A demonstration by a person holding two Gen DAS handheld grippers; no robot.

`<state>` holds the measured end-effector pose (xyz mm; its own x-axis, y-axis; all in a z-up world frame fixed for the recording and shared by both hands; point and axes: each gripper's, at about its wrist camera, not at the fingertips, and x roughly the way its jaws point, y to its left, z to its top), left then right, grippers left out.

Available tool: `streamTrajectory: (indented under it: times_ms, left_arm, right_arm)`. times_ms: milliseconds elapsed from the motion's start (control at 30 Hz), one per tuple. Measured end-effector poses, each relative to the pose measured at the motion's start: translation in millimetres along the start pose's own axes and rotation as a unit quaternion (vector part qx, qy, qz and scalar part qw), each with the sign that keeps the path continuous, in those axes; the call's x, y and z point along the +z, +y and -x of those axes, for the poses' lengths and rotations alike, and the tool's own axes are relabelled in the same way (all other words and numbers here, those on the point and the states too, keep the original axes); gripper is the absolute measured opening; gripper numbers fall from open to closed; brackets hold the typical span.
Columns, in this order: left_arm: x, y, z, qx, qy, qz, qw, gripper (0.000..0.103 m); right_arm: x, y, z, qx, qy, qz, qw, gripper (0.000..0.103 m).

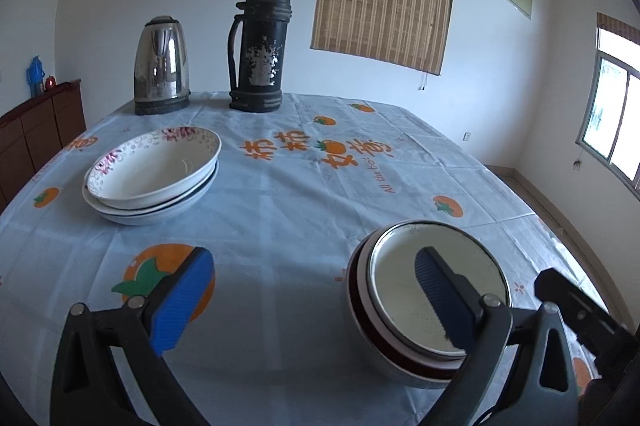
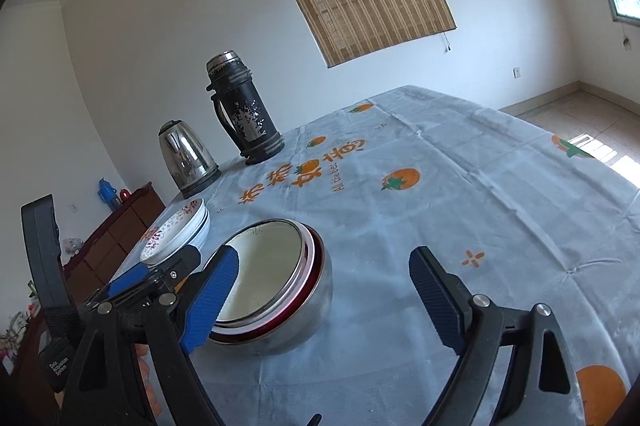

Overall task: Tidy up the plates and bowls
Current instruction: 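Move both grippers to opposite sides of the steel bowl rim, then close both grippers on the rim of the nested steel bowl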

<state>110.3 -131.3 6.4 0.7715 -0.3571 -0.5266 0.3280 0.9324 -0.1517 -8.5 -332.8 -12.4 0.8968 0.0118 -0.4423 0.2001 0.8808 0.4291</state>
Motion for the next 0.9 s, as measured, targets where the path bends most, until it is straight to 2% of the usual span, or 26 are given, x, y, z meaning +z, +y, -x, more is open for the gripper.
streamTrajectory:
  times_ms: [100,200,433,567,667,700,767,900]
  left_arm:
    - [-2,-5,-5,0.007,0.007,-0.013,0.9999,0.102]
    - [-3,-10,-12,0.013,0.024,-0.027,0.9993,0.101]
    - [0,-4,-25,0.014,0.051,-0.002,0.9986,0.099]
    - [-3,-5,-35,0.002,0.08,0.004,0.9968,0.083]
    - [-4,-5,-42,-0.005,0.096,0.014,0.9953,0.081]
    - [-5,-6,-43,-0.004,0.098,0.013,0.995,0.076]
    - [-5,-9,-45,-0.008,0.104,0.011,0.9945,0.07]
    - [-6,-11,-48,-0.02,0.112,0.014,0.9934,0.062]
  right_arm:
    - [-3,2,-14,0.013,0.034,-0.006,0.999,0.089]
    - [-4,2,-20,0.005,0.039,-0.011,0.999,0.089]
    - [-3,-11,-30,0.019,0.043,-0.051,0.998,0.085]
    - [-4,-12,-41,0.044,0.06,-0.069,0.995,0.081]
    - [-6,-9,-48,0.038,0.067,-0.068,0.995,0.08]
    - [-6,-8,-49,0.032,0.068,-0.067,0.995,0.079]
    - [-6,-8,-53,0.01,0.074,-0.068,0.995,0.066]
    - [-7,-12,-64,0.008,0.094,-0.096,0.991,0.059]
